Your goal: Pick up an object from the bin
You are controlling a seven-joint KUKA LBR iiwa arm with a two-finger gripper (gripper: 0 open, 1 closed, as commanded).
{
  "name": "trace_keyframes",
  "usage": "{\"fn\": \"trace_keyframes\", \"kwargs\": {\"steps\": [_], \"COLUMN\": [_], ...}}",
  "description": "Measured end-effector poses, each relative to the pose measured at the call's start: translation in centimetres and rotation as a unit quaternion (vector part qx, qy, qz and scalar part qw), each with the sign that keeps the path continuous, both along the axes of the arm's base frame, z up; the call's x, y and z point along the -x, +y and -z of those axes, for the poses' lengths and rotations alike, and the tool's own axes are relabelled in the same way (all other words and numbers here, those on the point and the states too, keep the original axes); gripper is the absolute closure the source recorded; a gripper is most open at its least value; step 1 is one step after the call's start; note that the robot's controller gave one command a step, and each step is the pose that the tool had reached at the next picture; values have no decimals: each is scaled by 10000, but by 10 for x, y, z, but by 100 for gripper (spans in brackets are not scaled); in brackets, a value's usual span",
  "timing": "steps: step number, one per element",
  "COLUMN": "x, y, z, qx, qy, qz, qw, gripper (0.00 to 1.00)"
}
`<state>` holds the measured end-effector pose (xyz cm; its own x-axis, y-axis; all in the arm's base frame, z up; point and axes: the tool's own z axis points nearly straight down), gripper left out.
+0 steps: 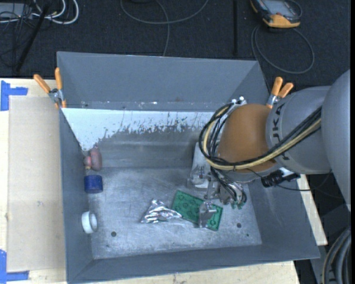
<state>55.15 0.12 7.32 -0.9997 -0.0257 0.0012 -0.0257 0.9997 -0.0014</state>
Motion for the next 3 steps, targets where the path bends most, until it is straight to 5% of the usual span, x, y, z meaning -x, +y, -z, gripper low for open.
{"fn": "trace_keyframes", "kwargs": {"steps": [1, 2, 3], "x": [-1, 7, 10], "y": [-1, 39, 54], "z": [-3, -4, -144], "qx": [-9, 43, -9], "qy": [22, -63, -44], "qz": [6, -418, -423], "qw": [10000, 9991, 9991], "gripper": [100, 100, 100]}}
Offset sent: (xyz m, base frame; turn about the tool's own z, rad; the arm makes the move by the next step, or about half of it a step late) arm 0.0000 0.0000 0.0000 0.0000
